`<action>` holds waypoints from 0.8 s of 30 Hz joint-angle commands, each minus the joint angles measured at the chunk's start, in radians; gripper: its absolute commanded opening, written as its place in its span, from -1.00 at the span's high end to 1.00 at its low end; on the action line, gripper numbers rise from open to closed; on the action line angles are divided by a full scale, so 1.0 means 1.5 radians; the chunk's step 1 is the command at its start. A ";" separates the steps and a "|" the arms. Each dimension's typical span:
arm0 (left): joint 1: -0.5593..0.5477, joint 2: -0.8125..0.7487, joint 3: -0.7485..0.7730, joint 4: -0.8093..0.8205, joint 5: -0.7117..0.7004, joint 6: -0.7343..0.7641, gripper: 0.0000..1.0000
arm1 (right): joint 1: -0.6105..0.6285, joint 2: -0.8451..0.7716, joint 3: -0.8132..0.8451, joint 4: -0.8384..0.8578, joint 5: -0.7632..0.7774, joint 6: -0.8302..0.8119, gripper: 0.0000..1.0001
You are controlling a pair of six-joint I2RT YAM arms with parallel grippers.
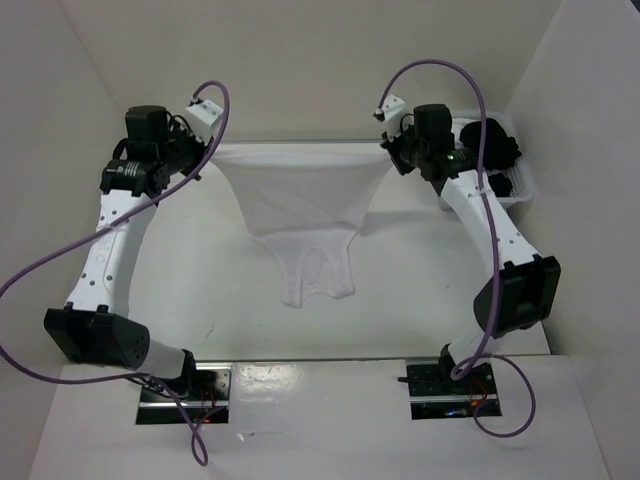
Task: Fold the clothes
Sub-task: Fold the tank top
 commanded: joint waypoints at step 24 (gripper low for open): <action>0.005 0.148 0.199 0.067 -0.031 -0.017 1.00 | 0.006 0.231 0.330 0.029 0.069 -0.009 1.00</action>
